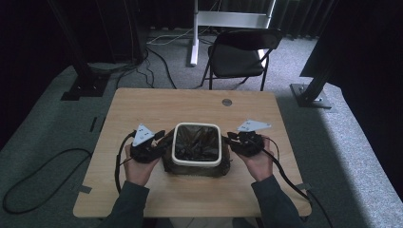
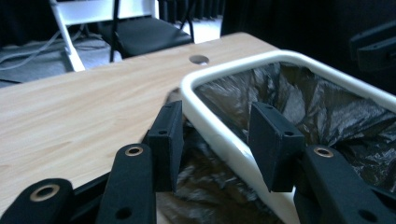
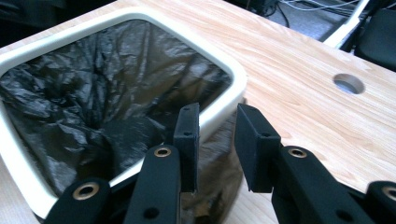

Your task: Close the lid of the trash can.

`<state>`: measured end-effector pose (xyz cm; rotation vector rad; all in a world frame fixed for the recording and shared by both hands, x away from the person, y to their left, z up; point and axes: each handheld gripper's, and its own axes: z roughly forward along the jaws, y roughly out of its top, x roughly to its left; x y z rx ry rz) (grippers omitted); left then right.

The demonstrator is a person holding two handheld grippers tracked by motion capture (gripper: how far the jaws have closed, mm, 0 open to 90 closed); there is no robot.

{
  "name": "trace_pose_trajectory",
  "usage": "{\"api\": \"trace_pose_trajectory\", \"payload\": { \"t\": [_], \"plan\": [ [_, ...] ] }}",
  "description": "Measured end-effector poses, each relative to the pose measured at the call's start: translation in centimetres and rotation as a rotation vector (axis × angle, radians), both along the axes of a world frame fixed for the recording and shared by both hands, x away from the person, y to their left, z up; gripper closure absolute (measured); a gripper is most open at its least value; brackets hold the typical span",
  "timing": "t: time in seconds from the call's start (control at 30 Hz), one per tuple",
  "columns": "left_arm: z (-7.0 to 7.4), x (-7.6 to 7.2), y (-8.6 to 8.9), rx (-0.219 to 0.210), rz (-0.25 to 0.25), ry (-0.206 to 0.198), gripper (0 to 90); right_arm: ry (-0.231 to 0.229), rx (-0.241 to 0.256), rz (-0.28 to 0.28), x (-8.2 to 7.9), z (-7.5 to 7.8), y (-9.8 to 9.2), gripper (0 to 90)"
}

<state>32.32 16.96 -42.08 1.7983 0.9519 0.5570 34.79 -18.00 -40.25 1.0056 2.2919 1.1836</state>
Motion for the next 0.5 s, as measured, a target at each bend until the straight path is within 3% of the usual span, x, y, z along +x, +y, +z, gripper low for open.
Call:
{"api": "trace_pose_trajectory", "payload": {
  "t": [0.17,0.27,0.5],
  "plan": [
    [-0.3,-0.4,1.7,0.013,0.035,0.006,56.0,0.002,-0.011,-0.027,0.1,-0.2,-1.4,68.5],
    [-1.3,-0.7,3.4,0.018,0.057,0.026,55.9,0.01,-0.028,-0.036,0.3,-0.7,-2.7,66.4],
    [-3.1,-0.9,5.3,0.019,0.103,0.068,55.1,0.018,-0.049,-0.039,0.5,-2.3,-4.3,61.7]
  ]
}}
